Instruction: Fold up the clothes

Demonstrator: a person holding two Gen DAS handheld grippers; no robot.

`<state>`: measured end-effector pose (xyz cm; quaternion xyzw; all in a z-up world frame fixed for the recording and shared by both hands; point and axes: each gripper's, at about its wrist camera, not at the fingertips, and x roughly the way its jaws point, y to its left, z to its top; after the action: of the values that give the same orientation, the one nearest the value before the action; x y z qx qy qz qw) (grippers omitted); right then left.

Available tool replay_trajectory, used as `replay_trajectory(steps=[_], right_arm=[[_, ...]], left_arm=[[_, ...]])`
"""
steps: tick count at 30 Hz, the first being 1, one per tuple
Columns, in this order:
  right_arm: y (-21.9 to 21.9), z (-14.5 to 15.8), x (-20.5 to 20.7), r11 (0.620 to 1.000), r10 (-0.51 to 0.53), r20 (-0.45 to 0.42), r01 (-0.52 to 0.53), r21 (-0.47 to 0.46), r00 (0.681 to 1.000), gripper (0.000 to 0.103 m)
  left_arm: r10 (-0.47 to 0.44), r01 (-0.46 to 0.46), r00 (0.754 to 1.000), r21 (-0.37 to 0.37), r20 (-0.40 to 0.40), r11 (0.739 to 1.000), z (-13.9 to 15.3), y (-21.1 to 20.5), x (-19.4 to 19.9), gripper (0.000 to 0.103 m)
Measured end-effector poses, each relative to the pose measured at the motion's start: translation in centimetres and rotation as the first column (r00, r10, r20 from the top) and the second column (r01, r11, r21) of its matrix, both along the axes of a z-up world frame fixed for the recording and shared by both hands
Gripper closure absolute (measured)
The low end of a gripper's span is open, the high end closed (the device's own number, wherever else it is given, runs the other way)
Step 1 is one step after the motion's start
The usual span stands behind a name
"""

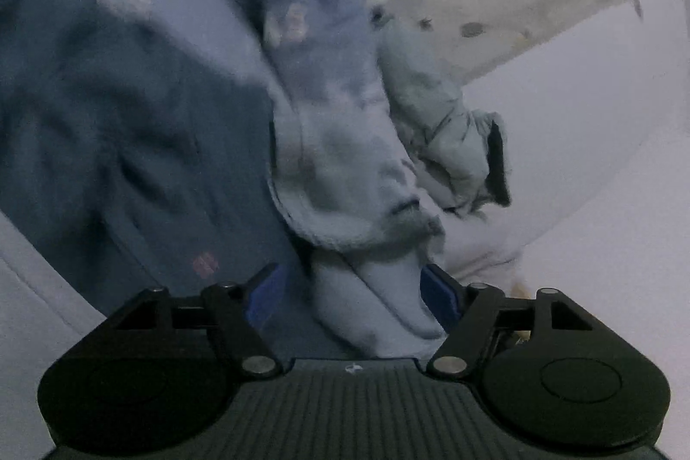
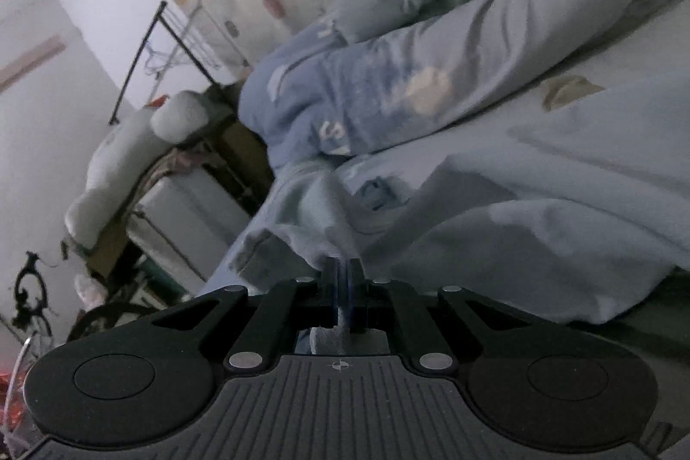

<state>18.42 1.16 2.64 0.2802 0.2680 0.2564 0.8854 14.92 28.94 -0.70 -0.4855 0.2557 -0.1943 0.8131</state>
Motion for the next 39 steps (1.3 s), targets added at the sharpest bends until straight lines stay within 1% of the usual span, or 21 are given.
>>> replay_trajectory(steps=[2, 4, 6, 8, 11, 12, 13, 15, 16, 20, 22, 24, 27, 29, 30, 31, 32, 34, 36, 38, 39], right_arm=[[0.4, 0.0, 0.0, 0.999, 0.024, 0.027, -0.023, -0.036, 0.999, 0.098], [0.7, 0.2, -0.6, 0.996, 0.050, 0.058, -0.046, -0.079, 0.997, 0.098], [1.3, 0.7, -1.2, 0.989, 0.092, 0.082, -0.082, -0.121, 0.992, 0.098], [2.0, 1.1, -1.8, 0.981, 0.135, 0.100, -0.118, -0.154, 0.986, 0.098], [2.2, 1.7, -2.5, 0.977, 0.165, 0.107, -0.147, -0.156, 0.980, 0.098], [2.3, 1.9, -2.5, 0.976, 0.168, 0.108, -0.150, -0.157, 0.980, 0.098], [2.4, 2.0, -2.6, 0.976, 0.170, 0.108, -0.152, -0.157, 0.979, 0.098], [2.9, 2.4, -2.8, 0.971, 0.185, 0.111, -0.165, -0.173, 0.976, 0.098], [3.1, 2.5, -2.9, 0.968, 0.194, 0.113, -0.172, -0.184, 0.974, 0.098], [5.1, 3.4, -3.9, 0.952, 0.249, 0.132, -0.217, -0.218, 0.959, 0.098], [6.5, 4.0, -4.0, 0.940, 0.287, 0.140, -0.250, -0.230, 0.948, 0.093], [7.8, 4.4, -3.9, 0.935, 0.319, 0.134, -0.288, -0.207, 0.938, 0.092], [9.4, 5.2, -4.1, 0.928, 0.346, 0.138, -0.316, -0.199, 0.928, 0.080], [9.7, 5.7, -4.4, 0.926, 0.356, 0.141, -0.328, -0.189, 0.924, 0.067], [9.6, 5.8, -4.6, 0.925, 0.359, 0.139, -0.332, -0.183, 0.923, 0.063], [9.5, 5.9, -4.7, 0.925, 0.359, 0.135, -0.333, -0.184, 0.924, 0.056], [9.3, 5.9, -4.8, 0.925, 0.359, 0.130, -0.333, -0.184, 0.924, 0.055], [9.0, 5.8, -5.1, 0.920, 0.365, 0.120, -0.337, -0.199, 0.923, 0.053], [8.7, 5.6, -5.2, 0.914, 0.368, 0.105, -0.338, -0.225, 0.924, 0.050], [8.4, 5.3, -5.4, 0.907, 0.368, 0.087, -0.336, -0.252, 0.926, 0.049], [8.2, 5.3, -5.6, 0.905, 0.368, 0.082, -0.337, -0.259, 0.926, 0.049]], left_arm=[[-0.001, -0.004, 0.999, -0.097, -0.050, 0.995, -1.2, -1.2, 1.2, 0.027], [0.009, -0.022, 0.998, -0.217, -0.062, 0.976, -2.0, -1.9, 1.9, 0.027], [0.033, -0.042, 0.999, -0.295, -0.035, 0.955, -2.1, -2.1, 2.2, 0.020], [0.067, -0.070, 0.998, -0.346, -0.021, 0.936, -2.3, -1.8, 2.6, 0.018], [0.097, -0.112, 0.994, -0.383, -0.059, 0.917, -3.3, -1.9, 3.6, 0.019], [0.102, -0.120, 0.993, -0.388, -0.067, 0.914, -3.5, -2.0, 3.9, 0.025], [0.107, -0.127, 0.991, -0.393, -0.075, 0.911, -3.8, -2.1, 4.2, 0.034], [0.128, -0.147, 0.989, -0.357, -0.075, 0.923, -3.7, -2.0, 4.8, 0.083], [0.135, -0.148, 0.989, -0.344, -0.062, 0.927, -3.1, -1.9, 4.9, 0.089], [0.154, -0.146, 0.988, -0.199, 0.023, 0.969, 0.0, -0.5, 4.8, 0.094], [0.176, -0.172, 0.983, -0.076, 0.046, 0.982, 2.0, 0.9, 4.8, 0.094], [0.220, -0.221, 0.973, 0.017, 0.072, 0.975, 3.8, 3.4, 4.6, 0.095], [0.287, -0.302, 0.944, 0.078, 0.162, 0.950, 6.5, 7.1, 3.2, 0.096], [0.325, -0.352, 0.914, 0.073, 0.242, 0.933, 8.1, 8.9, 1.3, 0.096], [0.335, -0.367, 0.901, 0.075, 0.275, 0.927, 8.7, 9.6, 0.1, 0.096], [0.333, -0.371, 0.900, 0.092, 0.282, 0.924, 8.6, 9.8, -0.8, 0.096], [0.331, -0.375, 0.899, 0.110, 0.288, 0.921, 8.5, 10.0, -1.6, 0.096], [0.342, -0.376, 0.919, 0.175, 0.195, 0.910, 6.2, 10.2, -3.0, 0.096], [0.356, -0.367, 0.930, 0.241, 0.089, 0.899, 3.7, 10.4, -4.0, 0.096], [0.376, -0.355, 0.927, 0.293, -0.017, 0.888, 1.1, 10.8, -4.7, 0.096], [0.389, -0.357, 0.919, 0.295, -0.057, 0.886, -0.1, 11.2, -5.2, 0.095]])
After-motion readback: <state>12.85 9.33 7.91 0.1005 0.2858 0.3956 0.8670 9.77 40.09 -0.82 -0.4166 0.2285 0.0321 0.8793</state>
